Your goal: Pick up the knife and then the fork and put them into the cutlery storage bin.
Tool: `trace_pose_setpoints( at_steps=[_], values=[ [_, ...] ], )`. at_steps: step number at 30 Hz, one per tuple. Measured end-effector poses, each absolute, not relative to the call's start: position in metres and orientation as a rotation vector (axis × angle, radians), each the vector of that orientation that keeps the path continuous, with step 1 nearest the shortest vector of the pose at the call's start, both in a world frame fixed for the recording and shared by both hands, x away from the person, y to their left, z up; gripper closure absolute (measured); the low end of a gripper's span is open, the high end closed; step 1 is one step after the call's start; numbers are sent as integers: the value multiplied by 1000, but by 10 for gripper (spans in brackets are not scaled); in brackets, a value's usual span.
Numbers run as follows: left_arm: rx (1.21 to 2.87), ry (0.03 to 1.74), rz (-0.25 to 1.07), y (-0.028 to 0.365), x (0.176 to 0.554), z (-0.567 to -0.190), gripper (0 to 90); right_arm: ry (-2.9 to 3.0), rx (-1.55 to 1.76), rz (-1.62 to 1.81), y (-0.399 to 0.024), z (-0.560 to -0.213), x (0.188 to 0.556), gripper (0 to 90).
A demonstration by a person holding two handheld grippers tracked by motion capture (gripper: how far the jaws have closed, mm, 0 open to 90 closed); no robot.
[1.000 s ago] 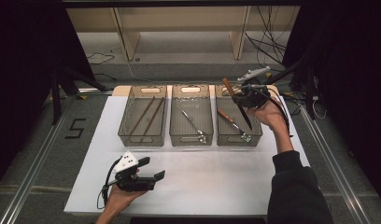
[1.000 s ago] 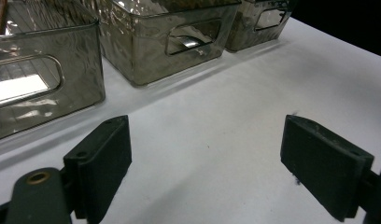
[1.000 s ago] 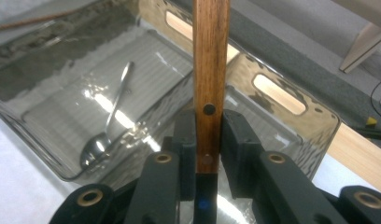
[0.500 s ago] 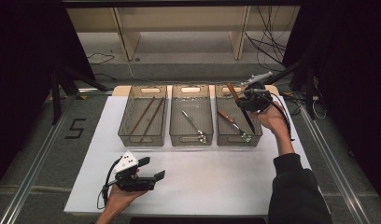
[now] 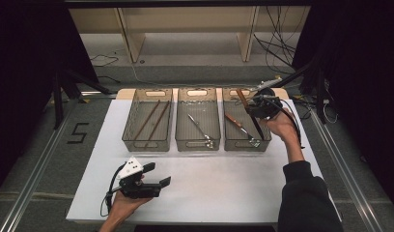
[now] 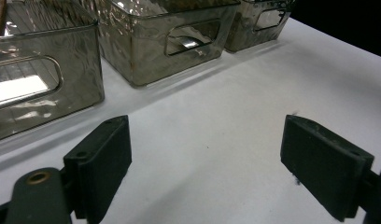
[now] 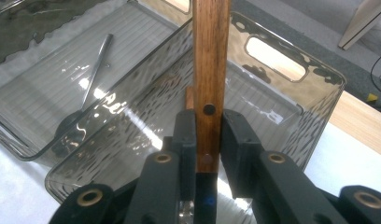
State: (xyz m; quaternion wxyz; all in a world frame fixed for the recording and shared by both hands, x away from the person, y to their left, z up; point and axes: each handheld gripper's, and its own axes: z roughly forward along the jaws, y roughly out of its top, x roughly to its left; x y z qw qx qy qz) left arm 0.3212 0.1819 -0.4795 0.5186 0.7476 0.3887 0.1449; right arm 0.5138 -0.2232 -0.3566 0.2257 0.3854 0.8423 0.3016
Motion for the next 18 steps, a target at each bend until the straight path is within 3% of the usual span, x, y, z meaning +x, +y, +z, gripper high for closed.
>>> trace_pose_setpoints(
  at_steps=[18],
  values=[
    [1794, 933, 348, 182, 321, -479, 161, 2356, 1106, 780, -220, -376, 517, 767]
  ],
)
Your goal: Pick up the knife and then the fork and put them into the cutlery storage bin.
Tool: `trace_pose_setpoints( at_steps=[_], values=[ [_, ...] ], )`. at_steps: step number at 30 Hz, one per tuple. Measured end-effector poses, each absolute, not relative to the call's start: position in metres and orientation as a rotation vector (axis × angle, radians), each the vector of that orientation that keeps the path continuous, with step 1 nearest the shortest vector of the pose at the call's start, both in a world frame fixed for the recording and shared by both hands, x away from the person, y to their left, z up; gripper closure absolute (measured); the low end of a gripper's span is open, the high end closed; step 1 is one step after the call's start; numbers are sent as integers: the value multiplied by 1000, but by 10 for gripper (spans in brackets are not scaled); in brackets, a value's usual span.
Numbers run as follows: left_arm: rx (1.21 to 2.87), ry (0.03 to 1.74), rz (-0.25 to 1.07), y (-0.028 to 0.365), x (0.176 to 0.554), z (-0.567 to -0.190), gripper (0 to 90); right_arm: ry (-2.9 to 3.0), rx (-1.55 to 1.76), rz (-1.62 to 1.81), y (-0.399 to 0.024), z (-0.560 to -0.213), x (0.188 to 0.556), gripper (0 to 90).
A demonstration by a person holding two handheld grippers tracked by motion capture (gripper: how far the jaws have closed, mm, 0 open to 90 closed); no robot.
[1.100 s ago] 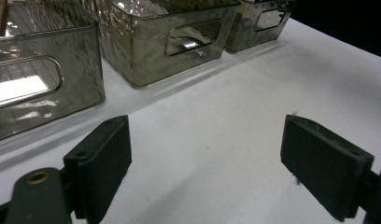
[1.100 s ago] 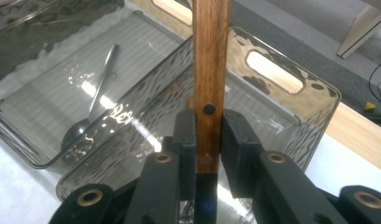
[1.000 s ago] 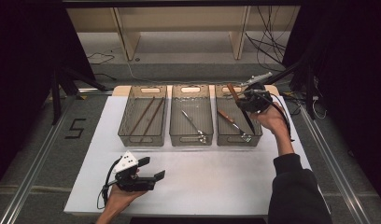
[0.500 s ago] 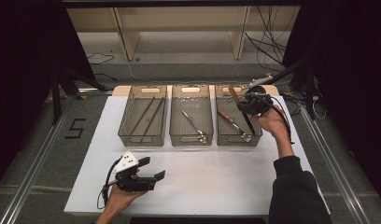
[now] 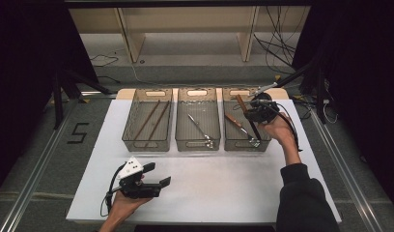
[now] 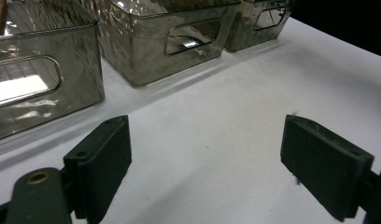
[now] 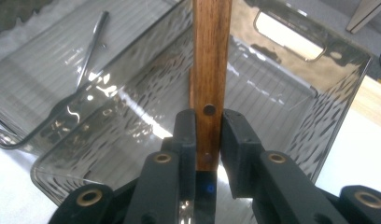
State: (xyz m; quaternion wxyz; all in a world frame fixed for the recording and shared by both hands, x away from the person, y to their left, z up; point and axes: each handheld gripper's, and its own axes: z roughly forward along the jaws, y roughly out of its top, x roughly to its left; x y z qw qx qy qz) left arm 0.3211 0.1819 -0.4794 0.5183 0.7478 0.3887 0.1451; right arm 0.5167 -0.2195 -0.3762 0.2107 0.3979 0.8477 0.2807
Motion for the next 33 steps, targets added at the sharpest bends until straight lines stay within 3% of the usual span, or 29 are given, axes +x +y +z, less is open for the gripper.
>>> trace_pose_setpoints(
  at_steps=[9, 11, 14, 20, 33],
  values=[
    [1794, 933, 347, 182, 321, -479, 161, 2360, 1164, 738, -223, -384, 520, 755],
    [1793, 934, 347, 182, 321, -479, 161, 2353, 1187, 743, -223, -384, 521, 674],
    [1794, 932, 349, 182, 321, -479, 161, 2362, 1185, 736, -222, -383, 520, 644],
    [1793, 933, 347, 182, 321, -479, 161, 2373, 1171, 779, -220, -381, 514, 480],
    [1793, 931, 349, 182, 321, -479, 161, 2319, 1110, 1139, -213, -380, 463, 362]
  ],
)
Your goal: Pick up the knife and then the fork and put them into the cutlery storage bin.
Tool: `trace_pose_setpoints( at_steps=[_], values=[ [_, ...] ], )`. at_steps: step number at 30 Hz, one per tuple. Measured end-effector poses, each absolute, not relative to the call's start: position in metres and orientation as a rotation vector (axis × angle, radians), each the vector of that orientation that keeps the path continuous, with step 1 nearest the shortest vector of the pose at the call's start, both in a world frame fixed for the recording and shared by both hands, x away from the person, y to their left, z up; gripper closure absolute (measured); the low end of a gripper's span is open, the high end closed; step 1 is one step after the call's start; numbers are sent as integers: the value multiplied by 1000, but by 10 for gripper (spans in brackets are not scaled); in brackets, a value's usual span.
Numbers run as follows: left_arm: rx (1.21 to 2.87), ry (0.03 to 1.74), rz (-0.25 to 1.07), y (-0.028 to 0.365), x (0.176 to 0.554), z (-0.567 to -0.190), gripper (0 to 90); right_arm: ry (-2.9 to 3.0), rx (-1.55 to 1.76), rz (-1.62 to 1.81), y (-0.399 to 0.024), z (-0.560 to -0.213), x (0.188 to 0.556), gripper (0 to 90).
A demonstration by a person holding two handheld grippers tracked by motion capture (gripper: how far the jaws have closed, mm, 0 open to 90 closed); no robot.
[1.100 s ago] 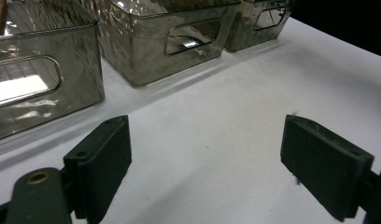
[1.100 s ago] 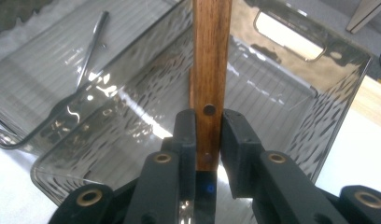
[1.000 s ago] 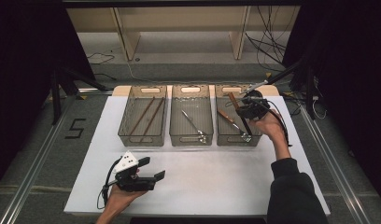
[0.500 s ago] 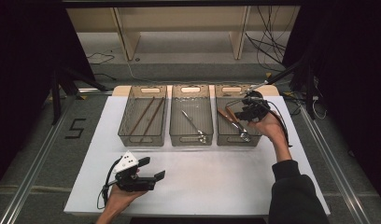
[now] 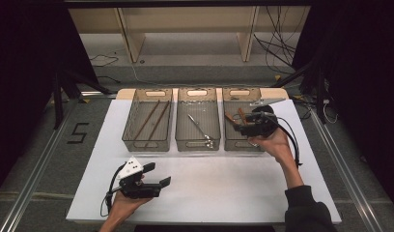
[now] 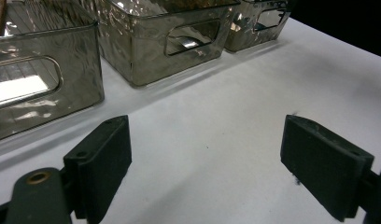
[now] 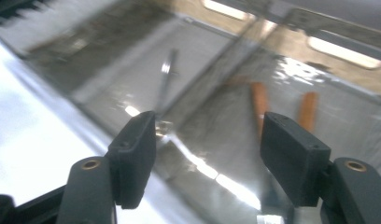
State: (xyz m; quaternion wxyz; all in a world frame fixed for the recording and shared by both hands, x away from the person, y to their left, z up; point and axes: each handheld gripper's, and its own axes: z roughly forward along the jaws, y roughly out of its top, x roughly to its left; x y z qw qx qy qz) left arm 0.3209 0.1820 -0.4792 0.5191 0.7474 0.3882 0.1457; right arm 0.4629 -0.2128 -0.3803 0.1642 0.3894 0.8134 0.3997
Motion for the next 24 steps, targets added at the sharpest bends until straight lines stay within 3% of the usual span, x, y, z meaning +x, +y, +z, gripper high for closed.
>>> trace_pose_setpoints(
  at_steps=[13, 24],
  values=[
    [1787, 938, 351, 183, 321, -479, 161, 2313, 1037, 1333, -207, -400, 397, 300],
    [1786, 937, 349, 182, 321, -479, 161, 2317, 1021, 1368, -204, -419, 373, 279]
  ],
)
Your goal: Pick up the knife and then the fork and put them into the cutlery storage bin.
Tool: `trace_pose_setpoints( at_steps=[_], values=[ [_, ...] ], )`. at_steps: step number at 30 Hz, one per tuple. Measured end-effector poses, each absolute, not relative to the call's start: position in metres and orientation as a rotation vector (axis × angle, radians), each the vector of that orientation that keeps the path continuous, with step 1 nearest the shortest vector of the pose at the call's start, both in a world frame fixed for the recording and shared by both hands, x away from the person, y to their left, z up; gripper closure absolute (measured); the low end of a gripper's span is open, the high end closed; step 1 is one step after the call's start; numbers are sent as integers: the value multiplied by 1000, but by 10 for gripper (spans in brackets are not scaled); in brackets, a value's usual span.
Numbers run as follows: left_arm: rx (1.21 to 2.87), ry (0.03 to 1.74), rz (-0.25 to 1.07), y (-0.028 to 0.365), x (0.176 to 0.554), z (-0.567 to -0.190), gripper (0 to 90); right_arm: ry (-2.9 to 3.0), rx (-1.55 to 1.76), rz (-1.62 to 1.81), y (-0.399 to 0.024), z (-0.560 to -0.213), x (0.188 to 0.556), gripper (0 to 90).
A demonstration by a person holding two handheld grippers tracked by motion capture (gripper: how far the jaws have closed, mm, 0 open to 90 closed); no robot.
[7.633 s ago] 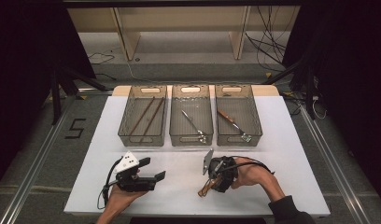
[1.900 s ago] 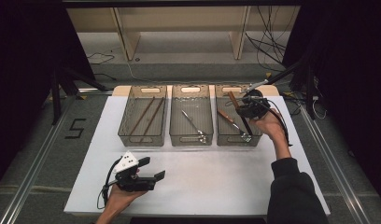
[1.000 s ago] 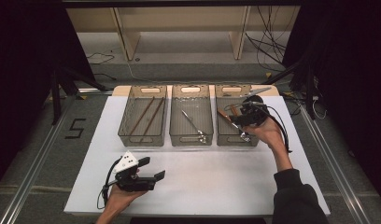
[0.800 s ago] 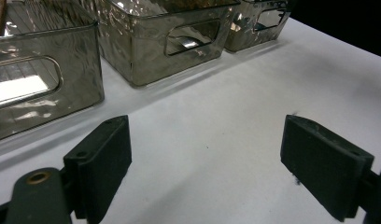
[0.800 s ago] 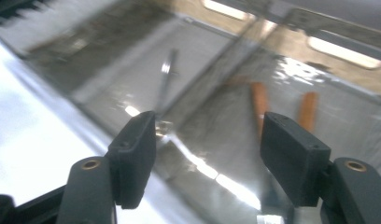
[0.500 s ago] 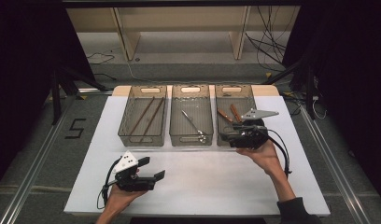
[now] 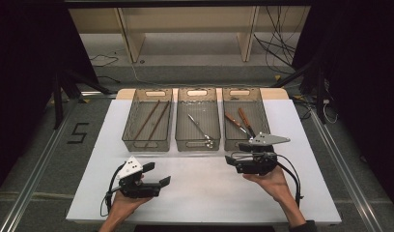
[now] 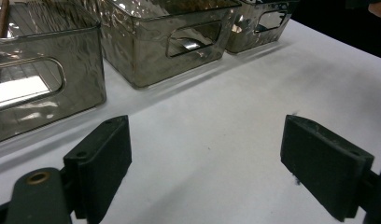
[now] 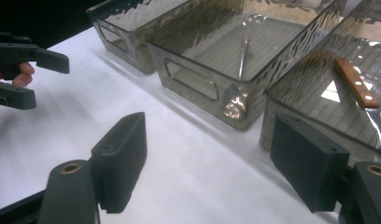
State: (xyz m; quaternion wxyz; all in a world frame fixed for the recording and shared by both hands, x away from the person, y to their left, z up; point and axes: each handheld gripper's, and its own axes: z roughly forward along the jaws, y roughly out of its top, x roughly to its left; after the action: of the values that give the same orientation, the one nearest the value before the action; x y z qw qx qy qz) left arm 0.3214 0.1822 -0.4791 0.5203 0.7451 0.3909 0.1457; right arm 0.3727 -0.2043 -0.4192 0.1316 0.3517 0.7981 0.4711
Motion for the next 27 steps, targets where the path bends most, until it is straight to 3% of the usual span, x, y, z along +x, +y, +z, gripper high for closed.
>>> trace_pose_setpoints(
  at_steps=[27],
  values=[
    [1793, 927, 350, 183, 320, -478, 161, 2292, 1040, 1417, -218, -457, 331, 221]
  ],
)
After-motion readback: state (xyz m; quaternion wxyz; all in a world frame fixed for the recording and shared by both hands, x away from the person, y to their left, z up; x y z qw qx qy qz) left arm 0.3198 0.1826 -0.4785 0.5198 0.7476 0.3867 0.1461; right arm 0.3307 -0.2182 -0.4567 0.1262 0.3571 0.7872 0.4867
